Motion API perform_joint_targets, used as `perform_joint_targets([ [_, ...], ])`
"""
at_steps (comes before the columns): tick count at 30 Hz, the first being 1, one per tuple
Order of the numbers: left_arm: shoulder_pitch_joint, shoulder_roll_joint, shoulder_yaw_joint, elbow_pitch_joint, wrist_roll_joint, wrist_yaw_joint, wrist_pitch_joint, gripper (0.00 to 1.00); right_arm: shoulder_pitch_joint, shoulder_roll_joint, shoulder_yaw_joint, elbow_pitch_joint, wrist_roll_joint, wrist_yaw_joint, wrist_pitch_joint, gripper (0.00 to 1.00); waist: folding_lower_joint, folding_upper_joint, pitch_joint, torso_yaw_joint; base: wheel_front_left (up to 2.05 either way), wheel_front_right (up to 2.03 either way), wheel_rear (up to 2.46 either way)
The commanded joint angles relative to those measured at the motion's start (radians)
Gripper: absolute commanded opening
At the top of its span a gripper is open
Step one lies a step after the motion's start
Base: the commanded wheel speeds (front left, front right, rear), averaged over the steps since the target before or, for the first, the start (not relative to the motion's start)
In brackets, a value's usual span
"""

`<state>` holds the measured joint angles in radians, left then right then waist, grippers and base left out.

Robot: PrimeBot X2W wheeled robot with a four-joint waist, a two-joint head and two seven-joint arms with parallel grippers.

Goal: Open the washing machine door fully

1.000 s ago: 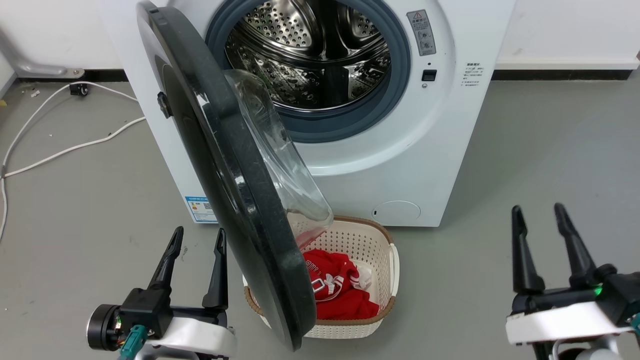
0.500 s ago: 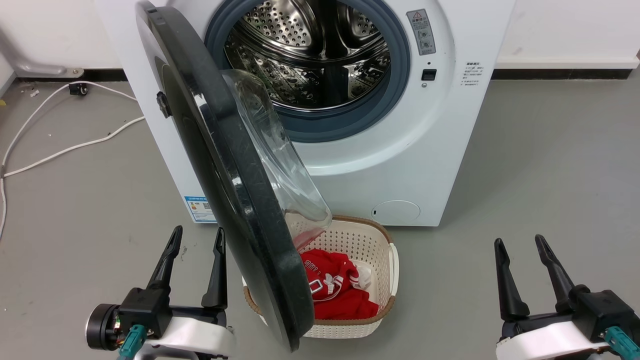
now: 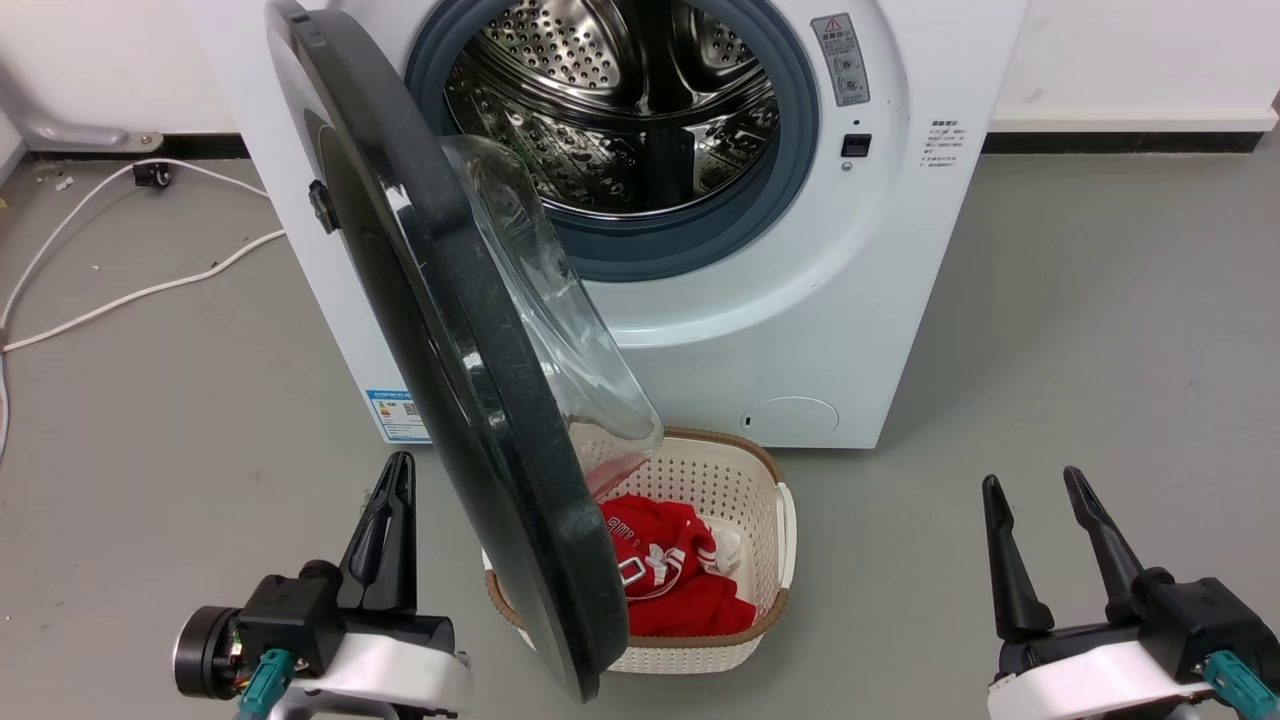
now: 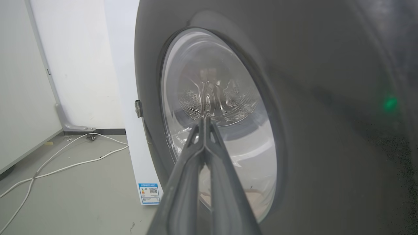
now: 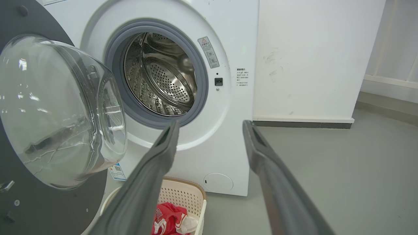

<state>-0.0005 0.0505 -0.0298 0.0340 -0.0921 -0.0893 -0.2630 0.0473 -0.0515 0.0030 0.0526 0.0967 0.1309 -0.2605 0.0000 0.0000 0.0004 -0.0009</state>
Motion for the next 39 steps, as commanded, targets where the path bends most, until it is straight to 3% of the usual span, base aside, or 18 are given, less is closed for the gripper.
perform_joint_targets([
  [1,-0.005,0.000,0.001,-0.007,0.004,-0.003,-0.003,0.00,-0.009,0.002,0.002,0.003,0.008,0.000,-0.003,1.00,0.0000,0.0000,0.000,-0.001,0.00,0.00,0.00],
  [8,-0.031,0.000,0.020,-0.107,0.012,0.018,-0.003,0.00,-0.014,0.002,0.003,0.010,0.018,0.000,-0.004,1.00,0.0000,0.0000,0.002,-0.006,0.00,0.00,0.00],
  [17,-0.106,-0.001,0.031,-0.459,0.051,0.045,-0.002,0.00,-0.018,0.003,0.004,0.015,0.022,0.000,-0.004,1.00,0.0000,0.0000,0.010,-0.006,0.00,0.00,0.00],
  [24,-0.151,0.008,0.001,-0.658,0.099,0.038,-0.002,0.00,-0.020,0.003,0.007,0.020,0.027,0.000,-0.004,1.00,0.0000,0.0000,0.011,-0.011,0.00,0.00,0.00],
  [30,-0.136,0.026,-0.139,-0.715,0.119,-0.001,-0.001,0.00,-0.021,0.003,0.009,0.029,0.033,0.000,-0.005,1.00,0.0000,0.0000,0.010,-0.015,0.00,0.00,0.00],
  [39,0.035,0.068,-0.398,-0.531,0.070,-0.030,-0.002,0.00,-0.013,0.003,0.014,0.044,0.046,0.000,-0.005,1.00,0.0000,0.0000,0.000,-0.017,0.00,0.00,0.00],
])
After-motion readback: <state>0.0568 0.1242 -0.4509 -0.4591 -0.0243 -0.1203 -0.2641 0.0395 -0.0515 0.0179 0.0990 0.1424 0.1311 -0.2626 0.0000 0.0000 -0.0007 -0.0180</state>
